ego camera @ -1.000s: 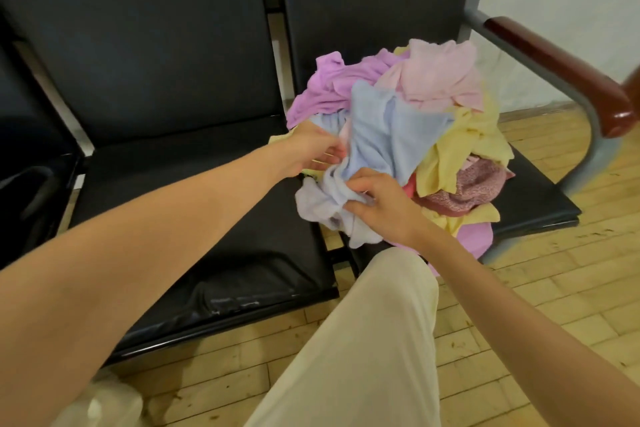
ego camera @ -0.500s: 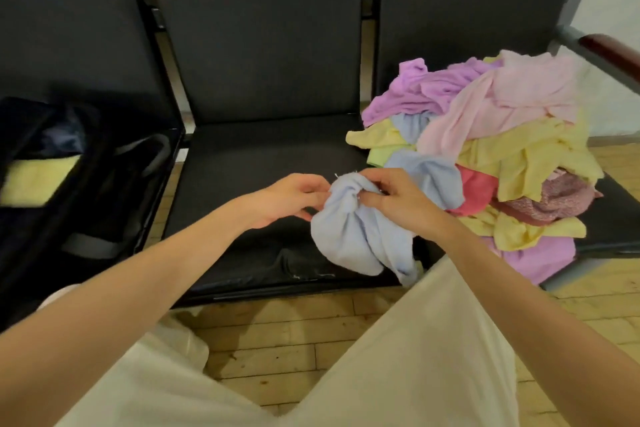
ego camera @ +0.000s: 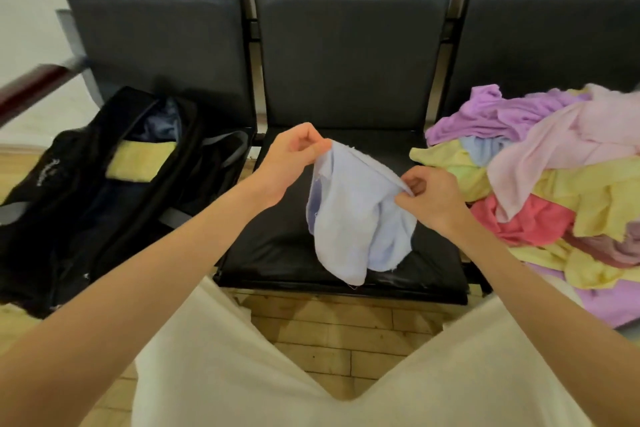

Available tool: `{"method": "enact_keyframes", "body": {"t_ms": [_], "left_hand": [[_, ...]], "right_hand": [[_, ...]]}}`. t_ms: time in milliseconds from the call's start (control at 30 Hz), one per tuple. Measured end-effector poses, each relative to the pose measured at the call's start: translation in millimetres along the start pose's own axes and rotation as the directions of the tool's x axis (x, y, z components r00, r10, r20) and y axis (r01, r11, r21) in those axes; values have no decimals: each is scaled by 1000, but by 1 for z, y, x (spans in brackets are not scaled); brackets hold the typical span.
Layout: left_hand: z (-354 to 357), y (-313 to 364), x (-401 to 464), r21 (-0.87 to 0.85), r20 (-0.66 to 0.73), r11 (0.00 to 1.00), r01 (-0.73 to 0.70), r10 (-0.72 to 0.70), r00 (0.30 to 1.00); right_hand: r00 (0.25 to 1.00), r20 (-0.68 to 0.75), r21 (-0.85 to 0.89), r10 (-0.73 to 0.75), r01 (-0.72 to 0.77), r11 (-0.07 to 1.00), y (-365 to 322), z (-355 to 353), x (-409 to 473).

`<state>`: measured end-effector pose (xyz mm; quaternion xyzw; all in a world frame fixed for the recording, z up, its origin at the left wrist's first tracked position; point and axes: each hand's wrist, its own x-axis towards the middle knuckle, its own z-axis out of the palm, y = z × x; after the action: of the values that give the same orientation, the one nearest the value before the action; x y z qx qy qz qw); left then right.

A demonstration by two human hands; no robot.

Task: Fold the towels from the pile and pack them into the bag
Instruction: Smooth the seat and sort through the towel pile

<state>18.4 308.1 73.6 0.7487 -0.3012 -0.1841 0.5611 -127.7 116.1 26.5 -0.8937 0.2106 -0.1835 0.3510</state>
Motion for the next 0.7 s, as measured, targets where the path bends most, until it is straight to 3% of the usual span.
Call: {"method": "enact_keyframes", "body": {"t_ms": [167, 233, 333, 433, 633, 700], "left_hand": [[-14, -19, -12, 18, -134, 999, 29, -26, 991], [-18, -29, -15, 147, -122, 989, 29, -11, 992], [-16, -45, -22, 338, 22, 941, -11, 3, 1000], [-8, -62, -28, 436, 187, 898, -66, -18, 982], [8, -61, -40, 362, 421, 931, -32, -133, 897], [18, -60, -42, 426, 434, 905, -20, -185, 881]], "right_hand": [[999, -32, 79, -31, 34, 996, -4, 6, -3], [995, -80, 56, -54, 59, 997, -4, 9, -3], [986, -158, 118, -54, 73, 990, -8, 12, -3], [990, -130, 173, -52, 74, 982, -13, 14, -3], [993, -40, 167, -112, 117, 979, -12, 15, -7], [993, -27, 170, -118, 120, 978, -10, 14, -9]]}}
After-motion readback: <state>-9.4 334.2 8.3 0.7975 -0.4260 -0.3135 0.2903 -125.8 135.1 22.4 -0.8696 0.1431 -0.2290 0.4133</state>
